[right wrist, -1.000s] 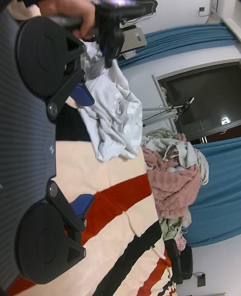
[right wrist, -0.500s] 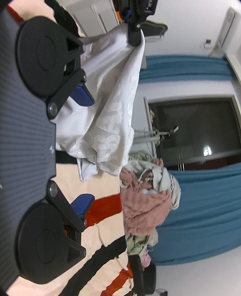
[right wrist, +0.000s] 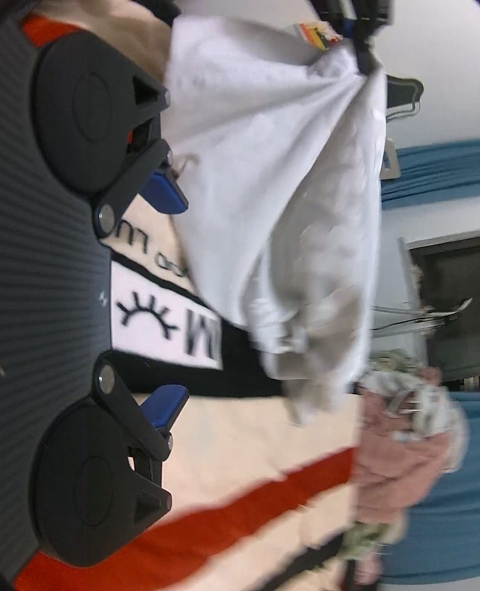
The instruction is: Fold clothes
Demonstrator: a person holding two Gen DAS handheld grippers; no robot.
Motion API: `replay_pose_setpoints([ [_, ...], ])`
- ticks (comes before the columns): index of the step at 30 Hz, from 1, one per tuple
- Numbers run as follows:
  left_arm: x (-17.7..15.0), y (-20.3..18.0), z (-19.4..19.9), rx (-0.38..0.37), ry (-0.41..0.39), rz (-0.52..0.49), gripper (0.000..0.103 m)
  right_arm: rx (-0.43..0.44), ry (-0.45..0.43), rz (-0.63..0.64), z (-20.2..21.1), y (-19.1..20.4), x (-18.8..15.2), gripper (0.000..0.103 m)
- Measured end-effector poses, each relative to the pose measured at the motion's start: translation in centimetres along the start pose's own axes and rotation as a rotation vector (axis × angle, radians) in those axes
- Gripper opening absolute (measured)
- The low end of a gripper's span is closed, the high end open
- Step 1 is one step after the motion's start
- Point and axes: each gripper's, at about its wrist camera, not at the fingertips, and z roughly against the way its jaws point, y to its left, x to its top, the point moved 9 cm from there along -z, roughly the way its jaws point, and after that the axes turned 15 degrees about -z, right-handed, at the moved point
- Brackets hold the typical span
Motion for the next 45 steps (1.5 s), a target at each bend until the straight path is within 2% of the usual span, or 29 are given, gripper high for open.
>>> replay_pose_setpoints([
  [2, -0.6, 1.4, -2.2, 0.069, 0.028, -0.031, 0.008, 0.043, 0.019, -0.124, -1.5, -1.1, 0.1, 0.094],
  [7, -3.2, 4.2, -7.3, 0.169, 0.112, -0.073, 0.008, 0.142, -0.070, -0.310, -4.5, -3.7, 3.5, 0.094],
  [11, -4.5, 5.3, -9.3, 0.181, 0.149, -0.054, 0.008, 0.236, -0.112, -0.502, -7.7, -5.9, 6.5, 0.088],
  [14, -4.0, 5.1, -9.4, 0.169, 0.118, -0.068, 0.008, 0.274, -0.135, -0.547, -10.6, -6.4, 8.7, 0.082],
  [15, -3.7, 4.9, -9.3, 0.165, 0.108, -0.067, 0.008, 0.283, -0.136, -0.548, -11.3, -6.3, 9.2, 0.077],
  [17, -3.2, 4.7, -8.8, 0.153, 0.083, -0.058, 0.008, 0.304, -0.139, -0.540, -12.3, -6.0, 10.1, 0.059],
  [18, -2.9, 4.6, -8.4, 0.148, 0.068, -0.052, 0.008, 0.314, -0.144, -0.511, -12.1, -5.6, 10.5, 0.040],
  [19, -2.6, 4.4, -7.9, 0.144, 0.052, -0.045, 0.008, 0.316, -0.155, -0.467, -11.3, -5.0, 10.8, 0.021],
  [22, -1.1, 3.7, -5.8, 0.108, -0.019, -0.035, 0.008, 0.310, -0.200, -0.348, -8.6, -3.5, 11.6, 0.010],
  [26, 1.4, 2.5, -1.6, 0.048, -0.146, -0.014, 0.008, 0.317, -0.310, -0.287, -2.2, -2.2, 13.6, 0.008],
  [30, 3.3, 1.8, 2.8, -0.021, -0.248, 0.030, 0.008, 0.361, -0.433, -0.262, 6.2, -0.9, 14.8, 0.007],
  [36, 4.5, 2.2, 7.8, -0.096, -0.322, 0.097, 0.008, 0.405, -0.574, -0.201, 17.4, -0.2, 14.7, 0.007],
  [38, 4.3, 2.6, 7.4, -0.083, -0.293, 0.127, 0.008, 0.387, -0.564, -0.199, 18.4, -0.7, 14.4, 0.007],
  [40, 3.5, 2.9, 5.8, -0.069, -0.221, 0.149, 0.008, 0.363, -0.531, -0.214, 18.4, -1.5, 14.2, 0.007],
  [43, 1.5, 2.6, 1.6, -0.015, -0.067, 0.110, 0.008, 0.264, -0.425, -0.266, 14.1, -3.9, 14.6, 0.007],
  [45, -0.3, 2.1, -1.9, 0.019, 0.037, 0.048, 0.008, 0.179, -0.311, -0.313, 10.3, -5.9, 14.3, 0.007],
])
